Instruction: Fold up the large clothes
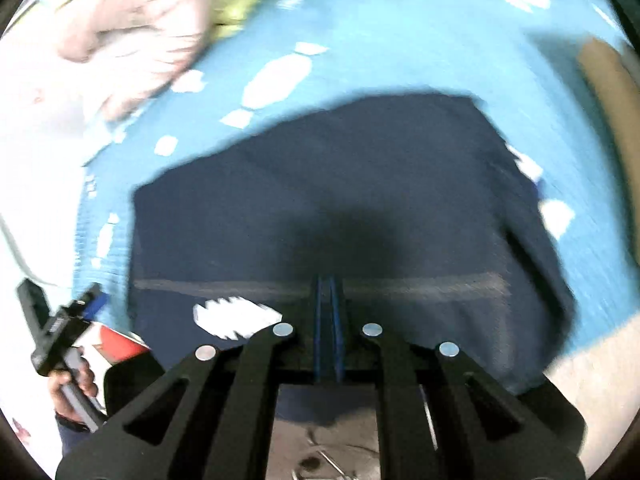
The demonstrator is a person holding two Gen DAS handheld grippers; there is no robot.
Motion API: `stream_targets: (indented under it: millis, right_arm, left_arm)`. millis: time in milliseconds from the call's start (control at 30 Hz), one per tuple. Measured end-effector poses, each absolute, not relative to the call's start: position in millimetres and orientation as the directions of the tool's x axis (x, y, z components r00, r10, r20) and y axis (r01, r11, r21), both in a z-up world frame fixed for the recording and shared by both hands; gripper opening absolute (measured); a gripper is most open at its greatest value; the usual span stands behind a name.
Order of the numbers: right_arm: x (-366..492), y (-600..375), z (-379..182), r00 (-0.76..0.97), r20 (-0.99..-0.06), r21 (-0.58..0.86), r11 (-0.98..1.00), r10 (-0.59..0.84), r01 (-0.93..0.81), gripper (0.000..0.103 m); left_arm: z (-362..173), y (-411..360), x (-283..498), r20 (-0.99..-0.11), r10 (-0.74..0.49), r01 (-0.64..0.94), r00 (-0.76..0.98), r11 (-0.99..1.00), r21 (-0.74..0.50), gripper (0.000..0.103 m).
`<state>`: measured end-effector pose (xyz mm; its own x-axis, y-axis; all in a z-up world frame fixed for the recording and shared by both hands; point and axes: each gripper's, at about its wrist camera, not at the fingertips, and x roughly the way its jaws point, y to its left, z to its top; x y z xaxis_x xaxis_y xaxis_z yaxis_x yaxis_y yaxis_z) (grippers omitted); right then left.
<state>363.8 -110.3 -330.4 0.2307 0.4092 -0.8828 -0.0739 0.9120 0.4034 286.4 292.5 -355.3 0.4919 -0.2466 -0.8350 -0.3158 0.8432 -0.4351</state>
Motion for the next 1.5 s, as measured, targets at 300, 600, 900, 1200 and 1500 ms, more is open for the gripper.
stream_targets:
  millis: [300, 600, 900, 1200, 1500]
  right_arm:
    - [441, -22, -362, 0.196, -0.853, 0.486, 0.873, 0.484, -0.038, 0.0]
    - [462, -18, -415, 0.144, -0.899, 0.422, 0.907, 0.415, 0.02, 0.0]
    - [353, -61, -411, 0.08, -0.876, 0.478, 0.878, 0.475, 0.023, 0.0]
    - [344, -68, -415, 0.098, -0.849, 0.526, 0.848, 0.519, 0.067, 0.0]
    - [330, -75, -433, 0.103, -0.802, 0.597, 0.799, 0.589, 0.077, 0.0]
  left_arm:
    - [-400, 316, 284, -0.87, -0.279, -0.387, 0.406, 0.81, -0.441, 0.08]
    - [-416, 317, 284, -0.865, -0.303, -0.393, 0.401, 0.795, -0.461, 0.085]
    - [-417, 322, 267, -0.835, -0.362, -0.399, 0.414, 0.753, -0.524, 0.085]
    - [-421, 321, 252, -0.814, -0.407, -0.443, 0.415, 0.691, -0.571, 0.085]
    - [-422, 307, 240, -0.822, -0.398, -0.456, 0.407, 0.691, -0.561, 0.063]
